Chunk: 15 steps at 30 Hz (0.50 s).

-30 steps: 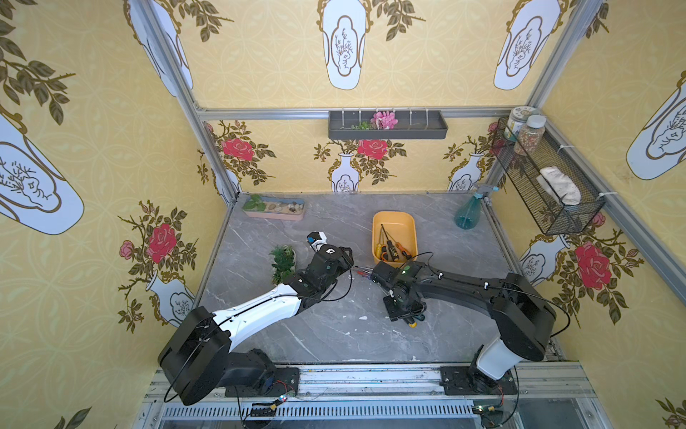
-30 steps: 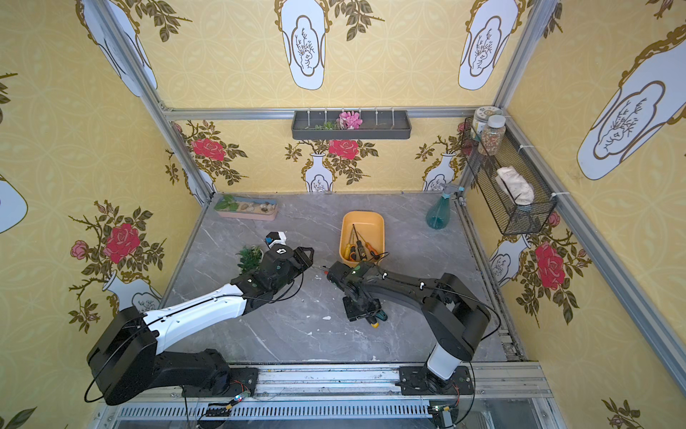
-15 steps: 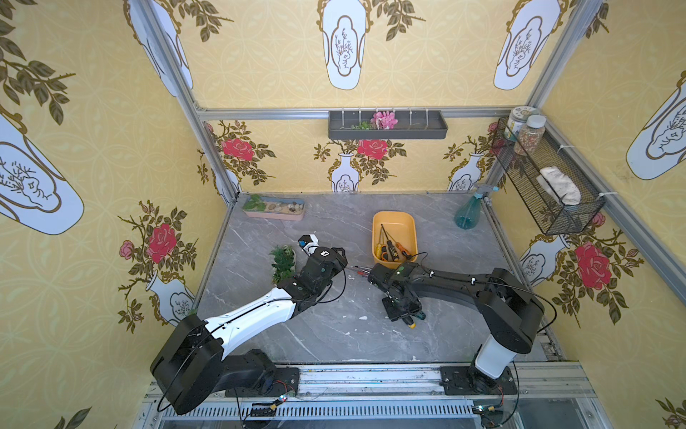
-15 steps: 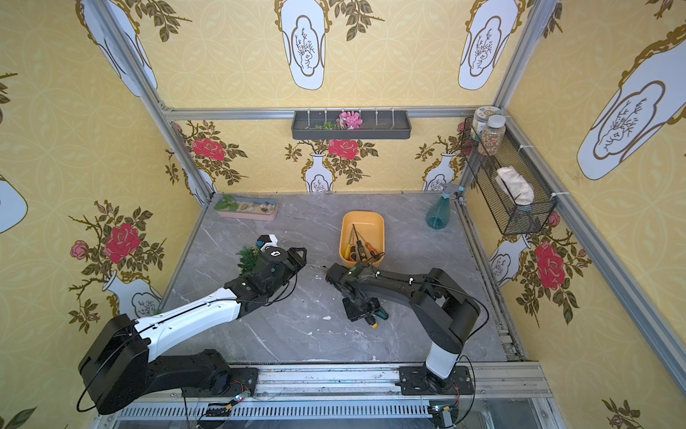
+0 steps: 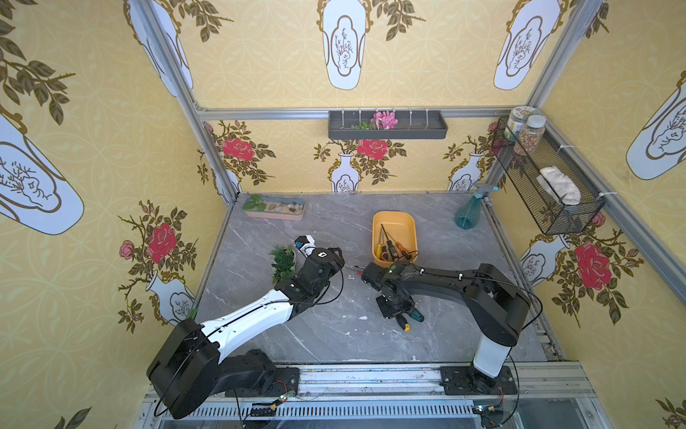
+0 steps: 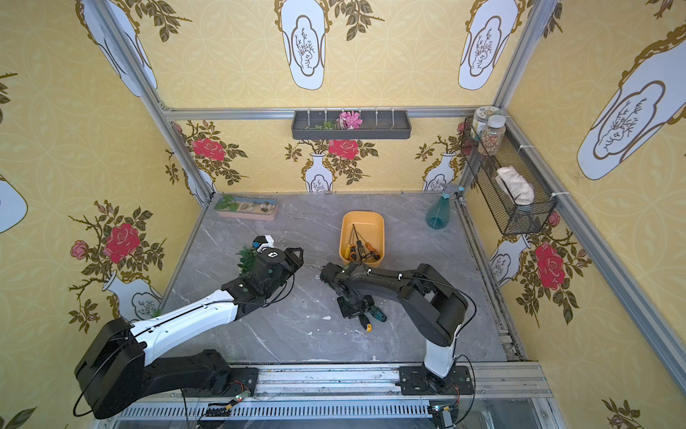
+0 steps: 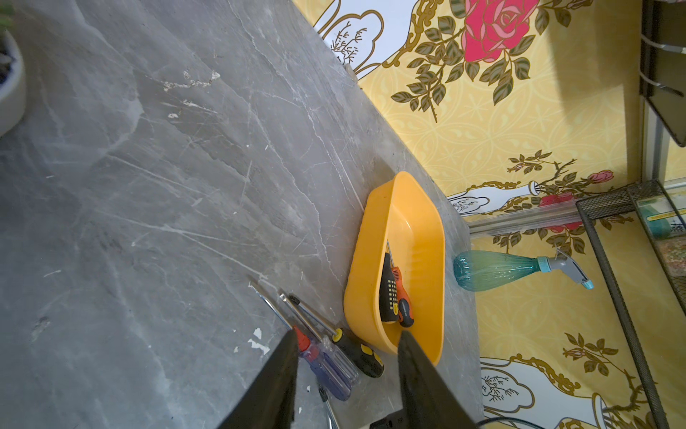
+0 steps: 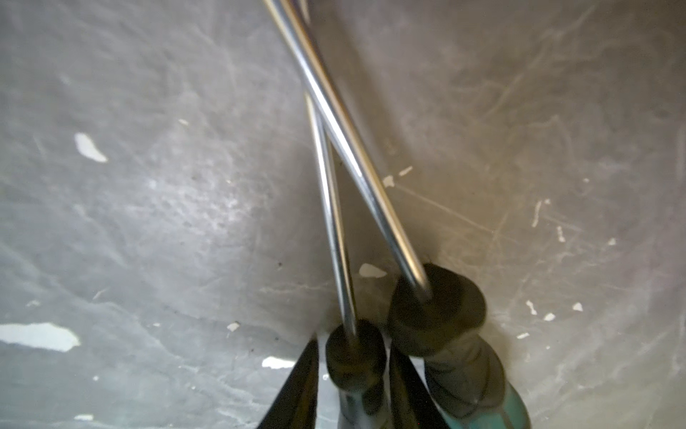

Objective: Put the screwdriver on the desktop into the storage box
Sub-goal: Pick up the screwdriver from the center of the board.

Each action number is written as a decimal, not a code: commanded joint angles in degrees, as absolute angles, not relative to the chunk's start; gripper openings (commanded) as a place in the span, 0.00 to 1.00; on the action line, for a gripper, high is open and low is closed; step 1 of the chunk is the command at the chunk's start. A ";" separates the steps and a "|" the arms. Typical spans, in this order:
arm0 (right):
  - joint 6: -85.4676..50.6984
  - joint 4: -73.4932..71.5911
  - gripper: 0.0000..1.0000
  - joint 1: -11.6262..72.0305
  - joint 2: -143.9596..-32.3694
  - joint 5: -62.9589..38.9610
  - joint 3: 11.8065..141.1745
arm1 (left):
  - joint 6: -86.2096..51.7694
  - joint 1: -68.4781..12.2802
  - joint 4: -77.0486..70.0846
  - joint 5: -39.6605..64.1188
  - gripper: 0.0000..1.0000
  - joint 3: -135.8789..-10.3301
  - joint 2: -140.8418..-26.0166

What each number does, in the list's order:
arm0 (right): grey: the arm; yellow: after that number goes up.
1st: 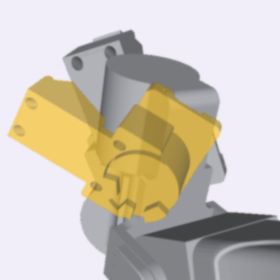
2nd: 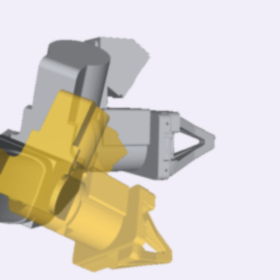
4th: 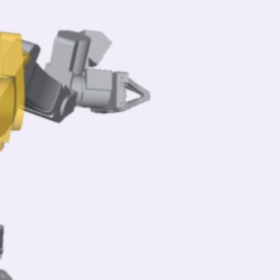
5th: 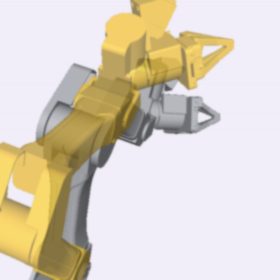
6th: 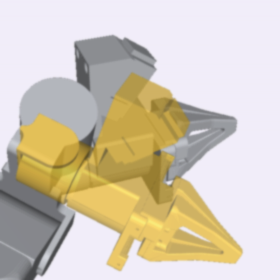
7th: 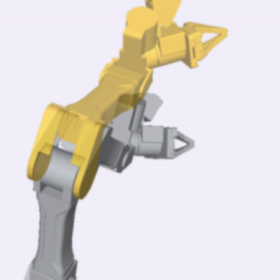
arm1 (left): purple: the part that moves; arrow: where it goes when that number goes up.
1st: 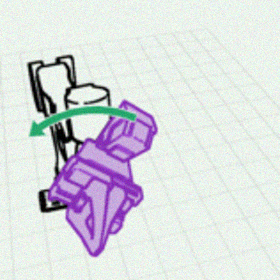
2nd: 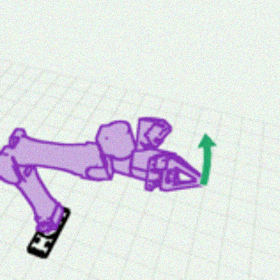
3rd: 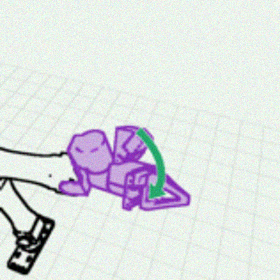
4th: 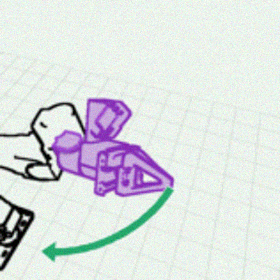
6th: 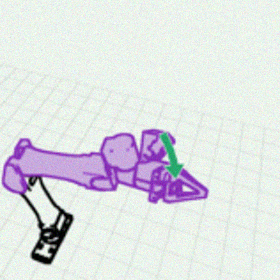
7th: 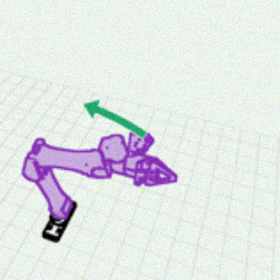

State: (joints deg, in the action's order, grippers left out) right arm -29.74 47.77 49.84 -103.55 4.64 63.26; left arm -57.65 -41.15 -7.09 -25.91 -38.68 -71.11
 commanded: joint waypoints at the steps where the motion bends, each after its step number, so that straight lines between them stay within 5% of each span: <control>1: -29.54 47.50 0.30 49.97 -104.30 5.24 63.22 | -57.63 -41.04 -6.76 -26.63 0.46 -38.08 -70.68; 15: -30.37 48.85 0.13 52.53 -105.95 6.06 64.64 | -57.77 -40.69 -6.46 -27.57 0.46 -37.17 -69.04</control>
State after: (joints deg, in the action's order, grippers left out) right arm -29.78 48.73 51.86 -105.06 6.63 64.55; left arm -57.67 -40.84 -6.76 -26.63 -37.65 -69.47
